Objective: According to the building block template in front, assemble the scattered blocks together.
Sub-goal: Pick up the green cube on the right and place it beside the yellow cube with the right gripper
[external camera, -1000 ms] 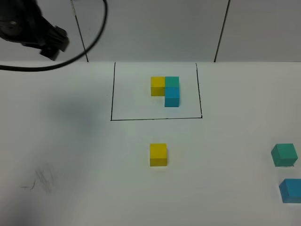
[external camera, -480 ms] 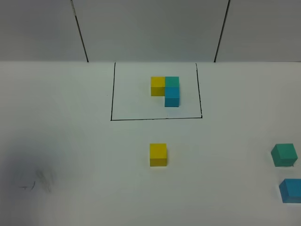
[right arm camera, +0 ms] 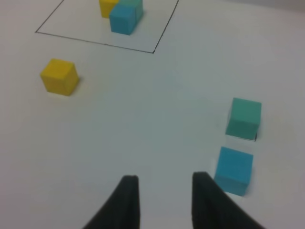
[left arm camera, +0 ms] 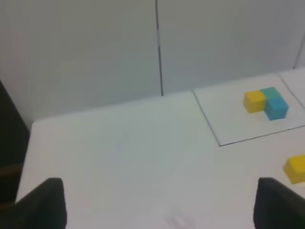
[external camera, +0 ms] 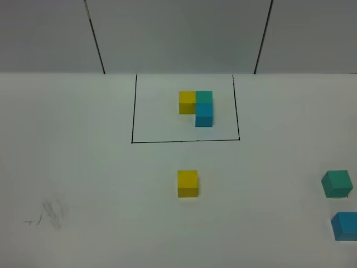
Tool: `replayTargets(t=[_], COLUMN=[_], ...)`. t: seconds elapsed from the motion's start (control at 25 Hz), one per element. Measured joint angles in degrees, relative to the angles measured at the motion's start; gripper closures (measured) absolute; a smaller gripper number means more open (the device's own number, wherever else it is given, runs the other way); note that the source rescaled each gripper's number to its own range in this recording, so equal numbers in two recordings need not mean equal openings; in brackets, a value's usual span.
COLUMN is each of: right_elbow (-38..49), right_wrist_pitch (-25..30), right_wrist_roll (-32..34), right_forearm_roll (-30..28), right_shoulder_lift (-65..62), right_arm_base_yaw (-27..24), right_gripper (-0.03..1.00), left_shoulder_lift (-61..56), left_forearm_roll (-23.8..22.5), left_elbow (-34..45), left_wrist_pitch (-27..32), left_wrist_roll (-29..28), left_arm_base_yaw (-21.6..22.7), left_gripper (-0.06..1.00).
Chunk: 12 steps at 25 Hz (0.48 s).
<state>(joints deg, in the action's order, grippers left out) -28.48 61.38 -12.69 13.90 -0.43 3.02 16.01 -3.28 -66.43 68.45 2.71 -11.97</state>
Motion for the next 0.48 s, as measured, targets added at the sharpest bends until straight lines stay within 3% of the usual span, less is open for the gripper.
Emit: replayTargets(t=[0.28,0.48], right_elbow=[0.0,0.0], right_wrist_pitch=[0.0,0.0], right_wrist_roll=[0.0,0.0], right_forearm_roll=[0.0,0.0], right_shoulder_lift=[0.0,0.0], right_arm_base_yaw=[0.0,0.0], right_gripper=[0.97,0.97], left_shoulder_lift=[-10.4,-16.1], left_forearm_roll=[1.0,1.0], left_elbow=[16.9,28.4], left_wrist_pitch=[-2.3,-6.9], left_wrist_roll=[-6.5,-4.4], left_arm_base_yaw=[0.1,0.1], left_gripper=[0.24,0.25])
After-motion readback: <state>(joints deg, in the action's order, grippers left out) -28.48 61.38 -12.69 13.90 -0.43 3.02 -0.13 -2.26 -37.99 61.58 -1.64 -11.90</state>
